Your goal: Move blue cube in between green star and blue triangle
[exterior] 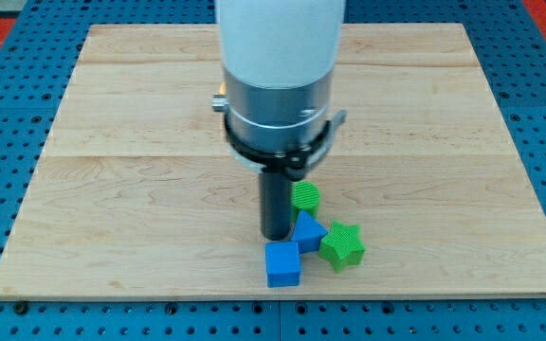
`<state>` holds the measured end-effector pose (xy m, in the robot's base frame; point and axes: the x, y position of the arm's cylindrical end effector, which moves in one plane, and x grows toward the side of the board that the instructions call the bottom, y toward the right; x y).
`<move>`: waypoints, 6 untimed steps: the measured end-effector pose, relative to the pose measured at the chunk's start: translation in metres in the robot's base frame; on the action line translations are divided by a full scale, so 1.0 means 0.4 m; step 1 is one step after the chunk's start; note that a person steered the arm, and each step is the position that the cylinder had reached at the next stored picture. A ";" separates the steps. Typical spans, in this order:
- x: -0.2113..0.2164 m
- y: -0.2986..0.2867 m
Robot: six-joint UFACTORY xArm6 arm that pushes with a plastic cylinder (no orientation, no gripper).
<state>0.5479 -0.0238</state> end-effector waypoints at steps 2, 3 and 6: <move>0.178 -0.124; 0.173 -0.083; 0.152 0.107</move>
